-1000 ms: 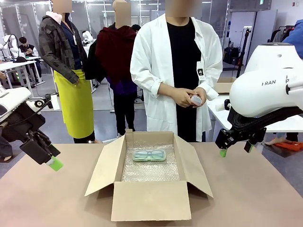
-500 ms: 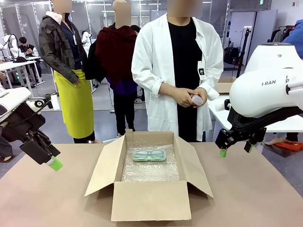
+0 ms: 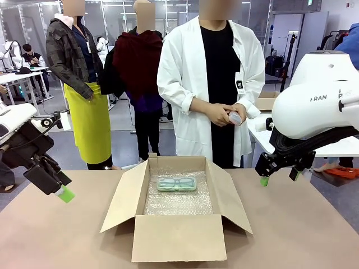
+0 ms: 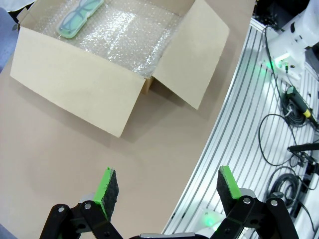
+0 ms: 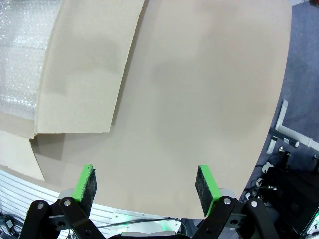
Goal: Pack the glasses set securely to prepare it for shipping.
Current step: Put the Glasses case from the right side of the table into the Package Box.
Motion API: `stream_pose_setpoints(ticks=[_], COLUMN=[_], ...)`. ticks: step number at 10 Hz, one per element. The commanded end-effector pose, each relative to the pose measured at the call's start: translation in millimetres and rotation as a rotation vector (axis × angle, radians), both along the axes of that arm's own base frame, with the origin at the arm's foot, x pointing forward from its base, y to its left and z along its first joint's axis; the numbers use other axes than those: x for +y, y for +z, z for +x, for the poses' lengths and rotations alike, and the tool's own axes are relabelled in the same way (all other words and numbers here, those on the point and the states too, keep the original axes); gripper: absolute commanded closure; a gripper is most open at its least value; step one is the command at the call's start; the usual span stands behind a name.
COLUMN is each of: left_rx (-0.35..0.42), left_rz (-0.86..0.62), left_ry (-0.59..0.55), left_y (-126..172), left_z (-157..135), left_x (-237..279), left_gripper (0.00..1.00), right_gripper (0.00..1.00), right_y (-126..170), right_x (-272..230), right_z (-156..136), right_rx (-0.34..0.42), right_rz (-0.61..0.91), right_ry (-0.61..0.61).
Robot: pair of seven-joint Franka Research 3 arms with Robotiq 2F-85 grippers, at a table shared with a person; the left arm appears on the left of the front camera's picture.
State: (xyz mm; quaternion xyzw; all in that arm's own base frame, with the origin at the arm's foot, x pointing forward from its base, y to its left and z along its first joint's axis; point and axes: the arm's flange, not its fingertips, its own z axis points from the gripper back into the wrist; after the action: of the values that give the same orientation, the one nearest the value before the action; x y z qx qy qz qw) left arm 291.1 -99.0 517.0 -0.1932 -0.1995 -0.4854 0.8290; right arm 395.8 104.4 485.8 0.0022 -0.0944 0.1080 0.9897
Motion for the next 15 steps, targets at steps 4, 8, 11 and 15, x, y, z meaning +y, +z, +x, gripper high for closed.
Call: stream_pose_setpoints(ticks=[4,8,11,15], left_rx=[0.005,0.005,0.005,0.005], left_rz=[-0.020,-0.020,-0.020,-0.020], left_ry=[-0.026,-0.026,-0.026,-0.026], left_y=[0.8,0.8,0.8,0.8], left_z=[-0.7,-0.7,-0.7,-0.7], left_x=[2.0,2.0,2.0,2.0], left_gripper=[0.00,0.00,0.00,0.00], right_gripper=[0.00,0.00,0.00,0.00], right_y=[2.0,2.0,2.0,2.0], right_x=[-0.2,-0.2,-0.2,-0.2], right_z=[-1.7,-1.7,-1.7,-1.7], right_rx=[-0.004,-0.004,-0.004,-0.004], right_rz=[0.001,0.001,0.001,0.001], right_ry=[0.004,0.004,0.004,0.004])
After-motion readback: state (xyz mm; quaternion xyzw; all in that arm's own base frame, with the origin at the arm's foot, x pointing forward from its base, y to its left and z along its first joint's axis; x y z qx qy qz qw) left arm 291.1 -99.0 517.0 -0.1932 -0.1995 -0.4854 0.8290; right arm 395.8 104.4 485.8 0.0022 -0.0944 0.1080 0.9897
